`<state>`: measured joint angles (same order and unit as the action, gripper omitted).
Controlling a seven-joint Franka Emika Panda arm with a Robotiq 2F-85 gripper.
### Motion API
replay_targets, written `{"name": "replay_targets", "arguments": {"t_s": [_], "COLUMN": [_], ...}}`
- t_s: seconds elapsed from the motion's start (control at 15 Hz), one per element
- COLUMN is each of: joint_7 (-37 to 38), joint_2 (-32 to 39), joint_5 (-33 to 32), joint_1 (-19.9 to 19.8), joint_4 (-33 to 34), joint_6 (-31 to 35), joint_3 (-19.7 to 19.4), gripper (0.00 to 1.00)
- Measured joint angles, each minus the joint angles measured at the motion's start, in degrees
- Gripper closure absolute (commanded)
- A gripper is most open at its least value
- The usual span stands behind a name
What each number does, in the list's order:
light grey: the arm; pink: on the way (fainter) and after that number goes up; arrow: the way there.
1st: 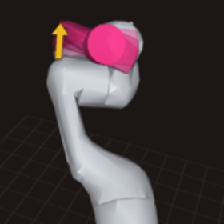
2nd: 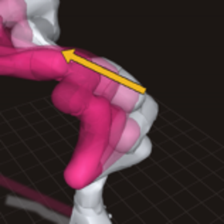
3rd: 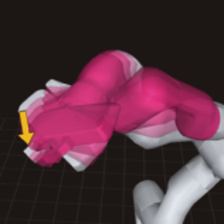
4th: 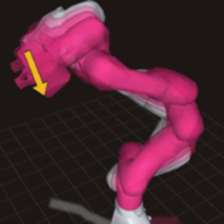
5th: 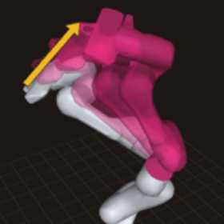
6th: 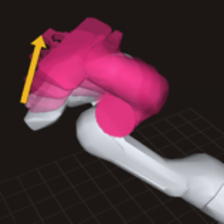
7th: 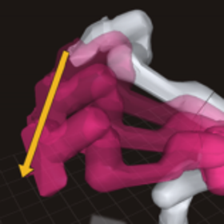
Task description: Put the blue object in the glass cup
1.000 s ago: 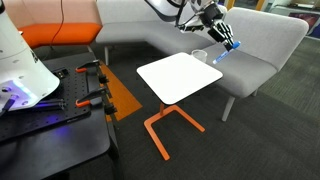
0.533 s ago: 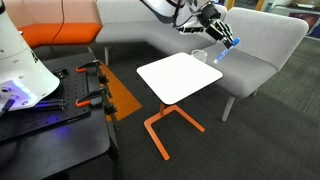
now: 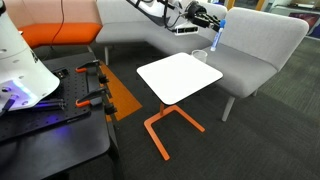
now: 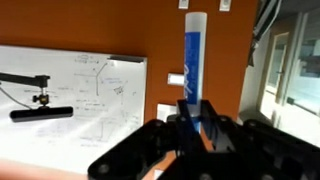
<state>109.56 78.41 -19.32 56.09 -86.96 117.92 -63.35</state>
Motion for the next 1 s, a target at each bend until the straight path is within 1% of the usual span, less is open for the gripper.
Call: {"name": "replay_targets", "arguments": {"t_s": [0.2,0.33,0.4,0.53,0.8,1.0], "joint_7": [4.5,6.1,6.4,6.5,6.5,6.5], "joint_2": [2.4,3.6,3.9,4.0,4.0,4.0], "joint_5": [-5.1,-8.2,-9.5,-11.6,-14.7,-16.9], "joint_1": [-0.6,-2.0,-3.0,-5.3,-9.6,-11.4], "joint_4": [4.8,7.8,9.2,12.2,18.5,22.2], "joint_6": [-8.7,-14.1,-15.5,-16.7,-16.8,-17.3], "joint_3": [0.5,1.9,3.0,5.5,10.4,14.0], "gripper": [0.95,0.95,0.95,0.95,0.95,0.95]}}
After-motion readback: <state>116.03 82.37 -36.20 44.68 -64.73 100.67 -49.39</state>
